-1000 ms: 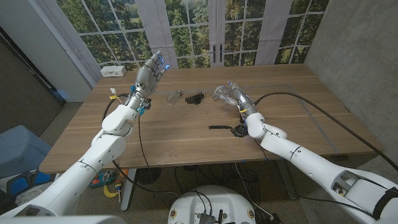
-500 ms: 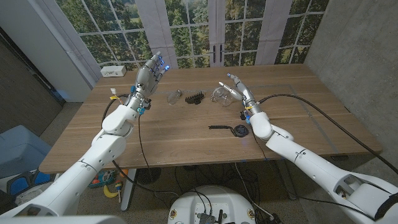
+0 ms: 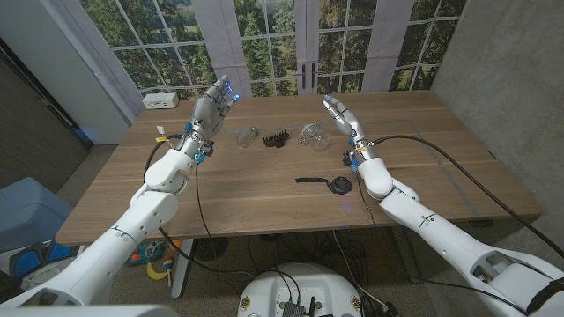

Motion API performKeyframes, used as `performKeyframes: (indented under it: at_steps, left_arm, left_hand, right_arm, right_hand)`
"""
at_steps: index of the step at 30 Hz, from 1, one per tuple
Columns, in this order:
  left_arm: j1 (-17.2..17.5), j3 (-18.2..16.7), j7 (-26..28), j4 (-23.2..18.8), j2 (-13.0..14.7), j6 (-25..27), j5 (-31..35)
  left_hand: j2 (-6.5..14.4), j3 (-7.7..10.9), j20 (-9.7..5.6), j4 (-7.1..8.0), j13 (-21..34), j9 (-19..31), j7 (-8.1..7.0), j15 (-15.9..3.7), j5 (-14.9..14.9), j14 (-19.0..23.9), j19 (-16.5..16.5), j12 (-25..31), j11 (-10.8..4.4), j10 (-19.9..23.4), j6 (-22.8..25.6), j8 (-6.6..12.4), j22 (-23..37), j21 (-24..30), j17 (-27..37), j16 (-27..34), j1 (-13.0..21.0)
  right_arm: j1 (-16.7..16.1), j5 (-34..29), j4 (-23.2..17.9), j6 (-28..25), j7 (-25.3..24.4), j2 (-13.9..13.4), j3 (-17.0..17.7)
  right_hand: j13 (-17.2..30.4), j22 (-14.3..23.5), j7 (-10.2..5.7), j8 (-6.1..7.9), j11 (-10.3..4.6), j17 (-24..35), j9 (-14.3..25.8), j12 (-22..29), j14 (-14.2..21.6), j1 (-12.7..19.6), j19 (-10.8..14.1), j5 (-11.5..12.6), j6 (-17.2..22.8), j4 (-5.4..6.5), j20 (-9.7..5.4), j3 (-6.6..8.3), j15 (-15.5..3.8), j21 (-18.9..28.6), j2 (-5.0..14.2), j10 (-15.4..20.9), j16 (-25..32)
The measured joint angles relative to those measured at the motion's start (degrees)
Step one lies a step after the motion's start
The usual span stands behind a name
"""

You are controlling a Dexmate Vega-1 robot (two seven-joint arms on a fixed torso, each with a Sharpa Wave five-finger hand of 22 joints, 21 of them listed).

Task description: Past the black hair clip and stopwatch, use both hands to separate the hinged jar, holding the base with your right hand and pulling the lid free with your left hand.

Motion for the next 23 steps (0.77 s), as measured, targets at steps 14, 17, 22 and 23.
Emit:
performKeyframes:
  at_steps: [14, 17, 22, 23]
  left_arm:
    - [0.43, -0.38, -0.74, 0.47, 0.66, 0.81, -1.02]
    - [0.43, -0.38, -0.74, 0.47, 0.66, 1.32, -1.25]
    - [1.01, -0.51, -0.13, 0.5, 1.11, 2.48, -1.43]
    - [1.04, -0.52, -0.07, 0.5, 1.14, 2.54, -1.43]
  left_hand:
    - [-0.23, 0.94, -1.98, 0.86, -0.15, 0.0, 0.63, 0.0, -0.4, 0.0, 0.28, 0.0, -0.21, 0.21, 0.63, 0.22, 0.0, 0.0, 0.13, 0.0, -0.84]
    - [-0.23, 0.93, -1.96, 0.85, -0.15, 0.0, 0.94, 0.0, -0.4, 0.0, 0.29, 0.0, -0.21, 0.21, 0.94, 0.22, -0.01, 0.0, 0.13, 0.0, -0.84]
    - [-0.37, 1.18, -1.96, 1.1, -0.15, 0.0, 0.94, 0.0, -0.4, 0.0, 0.3, 0.0, -0.21, 0.21, 0.94, 0.22, -0.01, 0.0, 0.13, 0.0, -1.3]
    - [-0.36, 1.34, -1.96, 1.26, -0.15, 0.0, 0.94, 0.0, -0.4, 0.0, 0.3, 0.0, -0.21, 0.21, 0.94, 0.22, -0.01, 0.0, 0.13, 0.0, -1.29]
  right_arm:
    - [-1.85, 11.24, 0.91, 6.02, 7.92, 1.86, 3.34]
    - [-2.25, 11.29, 1.25, 6.04, 7.96, 2.28, 4.2]
    - [-2.41, 18.58, 2.94, 8.75, 12.92, 3.32, 5.93]
    - [-2.39, 18.97, 3.19, 8.88, 13.15, 3.45, 6.08]
  right_hand:
    - [-2.44, 0.01, 4.84, -1.04, 0.73, -3.77, -0.05, 0.0, 1.22, -1.22, 2.79, -0.73, -0.41, 0.77, -0.78, 2.24, -0.77, -1.65, 3.74, 1.94, 0.0]
    - [-2.64, 0.01, 5.26, -1.04, 1.03, -4.07, -0.05, 0.0, 1.53, -1.41, 3.03, -0.94, 0.01, 0.7, -0.63, 2.31, -1.08, -1.82, 3.93, 2.25, 0.0]
    - [-2.92, 0.01, 5.96, -1.27, 1.34, -4.59, -0.04, 0.0, 1.84, -1.41, 3.44, -1.16, -0.1, 0.7, -0.63, 2.31, -0.76, -2.07, 3.93, 2.55, 0.0]
    - [-2.96, 0.01, 5.96, -1.27, 1.34, -4.68, -0.04, 0.0, 1.84, -1.41, 3.44, -1.16, -0.1, 0.53, -0.62, 2.47, -0.76, -2.07, 3.93, 2.55, 0.0]
